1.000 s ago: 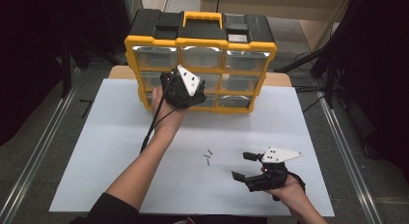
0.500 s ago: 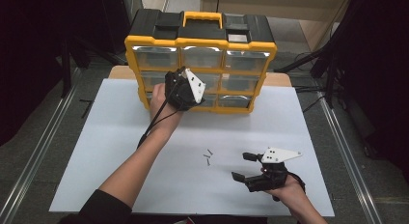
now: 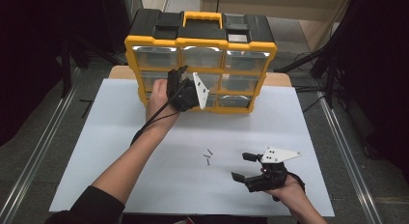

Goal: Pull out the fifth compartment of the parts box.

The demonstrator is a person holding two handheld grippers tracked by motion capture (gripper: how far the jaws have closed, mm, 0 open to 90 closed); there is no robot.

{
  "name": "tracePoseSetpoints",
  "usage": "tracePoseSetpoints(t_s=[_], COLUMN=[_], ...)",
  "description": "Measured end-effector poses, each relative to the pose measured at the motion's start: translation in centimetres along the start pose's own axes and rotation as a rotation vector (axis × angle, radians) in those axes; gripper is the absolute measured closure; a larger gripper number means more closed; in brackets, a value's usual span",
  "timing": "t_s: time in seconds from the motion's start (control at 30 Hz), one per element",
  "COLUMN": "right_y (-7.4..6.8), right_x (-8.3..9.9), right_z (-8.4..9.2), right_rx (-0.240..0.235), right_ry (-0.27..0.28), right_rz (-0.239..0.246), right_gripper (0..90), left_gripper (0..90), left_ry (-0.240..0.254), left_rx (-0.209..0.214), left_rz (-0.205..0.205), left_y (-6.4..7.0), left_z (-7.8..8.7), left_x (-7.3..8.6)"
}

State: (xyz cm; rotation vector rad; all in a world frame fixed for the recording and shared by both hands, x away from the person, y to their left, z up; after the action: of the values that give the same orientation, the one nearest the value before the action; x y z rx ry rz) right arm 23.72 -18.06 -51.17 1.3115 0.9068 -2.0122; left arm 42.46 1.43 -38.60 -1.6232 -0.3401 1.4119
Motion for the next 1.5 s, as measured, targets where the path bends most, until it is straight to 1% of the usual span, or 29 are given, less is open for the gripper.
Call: tracePoseSetpoints(t_s=[0.03, 0.07, 0.17, 0.37, 0.43, 0.47, 0.53, 0.6, 0.73, 0.83, 0.9, 0.97, 1.0, 1.13, 1.17, 1.23, 1.3, 1.33, 1.37, 1.43, 1.5], right_y=[0.0, 0.0, 0.0, 0.0, 0.0, 0.0, 0.0, 0.0, -0.1, 0.0, 0.0, -0.1, -0.1, 0.0, 0.0, 0.0, 0.0, 0.0, 0.0, 0.1, 0.0], right_x=[0.0, 0.0, 0.0, 0.0, 0.0, 0.0, 0.0, 0.0, 0.1, 0.1, 0.1, 0.1, 0.1, 0.1, 0.1, 0.1, 0.1, 0.1, 0.1, 0.1, 0.1], right_z=[0.0, 0.0, 0.0, 0.0, 0.0, 0.0, 0.0, 0.0, 0.0, 0.0, 0.0, -0.1, -0.1, -0.1, -0.1, 0.0, 0.0, 0.0, 0.0, 0.0, 0.0], right_rx=[0.000, 0.000, 0.000, -0.002, -0.001, -0.001, -0.001, -0.001, -0.002, -0.002, -0.001, -0.002, -0.003, -0.002, -0.002, 0.000, 0.002, 0.004, 0.004, 0.005, 0.004], right_ry=[0.000, 0.000, 0.002, 0.001, 0.002, 0.000, 0.000, 0.001, -0.002, -0.003, -0.004, -0.003, -0.002, -0.004, -0.004, -0.002, -0.003, -0.002, -0.006, -0.006, -0.005], right_rz=[-0.001, -0.001, -0.001, 0.000, -0.001, 0.000, 0.000, 0.000, -0.002, -0.002, -0.002, -0.002, -0.001, 0.000, -0.001, 0.002, 0.003, 0.008, 0.005, 0.007, 0.002], right_gripper=[18.3, 18.3, 18.4, 18.3, 18.3, 18.4, 18.3, 18.3, 18.4, 18.3, 18.3, 18.4, 18.3, 18.3, 18.3, 18.3, 18.5, 18.6, 18.6, 18.6, 18.6], left_gripper=[26.0, 26.0, 26.0, 26.0, 26.1, 26.0, 26.1, 26.1, 26.1, 26.1, 26.2, 32.0, 32.0, 32.0, 32.1, 32.1, 32.1, 33.0, 37.3, 37.4, 38.1], left_ry=[0.003, -0.005, -0.008, -0.014, -0.009, -0.013, -0.017, -0.021, -0.021, -0.024, -0.026, -0.028, -0.020, -0.019, -0.024, -0.020, -0.029, -0.022, -0.021, -0.026, -0.038], left_rx=[0.000, 0.006, 0.024, 0.027, 0.026, 0.029, 0.033, 0.038, 0.047, 0.052, 0.062, 0.068, 0.072, 0.090, 0.090, 0.089, 0.090, 0.090, 0.092, 0.094, 0.099], left_rz=[-0.028, -0.056, -0.086, -0.177, -0.205, -0.226, -0.246, -0.279, -0.304, -0.343, -0.350, -0.364, -0.365, -0.410, -0.424, -0.436, -0.440, -0.441, -0.439, -0.436, -0.446], left_y=[0.0, 0.0, 0.2, 0.2, 0.3, 0.4, 0.5, 0.6, 0.8, 1.0, 1.0, 1.1, 1.2, 1.7, 1.7, 1.8, 1.9, 1.9, 2.0, 2.1, 2.0], left_z=[0.0, 0.0, -0.1, -0.1, -0.2, -0.1, -0.1, -0.2, -0.2, -0.3, -0.4, -0.4, -0.4, -0.6, -0.7, -0.9, -0.9, -0.9, -0.9, -1.1, -1.1], left_x=[-0.1, -0.1, -0.1, -0.2, -0.2, -0.1, 0.0, 0.1, 0.2, 0.3, 0.3, 0.3, 0.2, 0.2, 0.2, 0.2, 0.2, 0.2, 0.2, 0.4, 0.5])
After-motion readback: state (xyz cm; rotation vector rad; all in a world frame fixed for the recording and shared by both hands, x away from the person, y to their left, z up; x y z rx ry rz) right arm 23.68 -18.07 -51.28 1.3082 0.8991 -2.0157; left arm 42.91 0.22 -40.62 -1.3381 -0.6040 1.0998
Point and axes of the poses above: each handheld gripper's, and its own axes: z roughly backward along the jaws, x roughly out of its underside, y roughly to its right, the point moved 6 cm from there along -z, roughly forward along the jaws, and after that the axes turned 14 degrees about y, right-handed, at the moved point
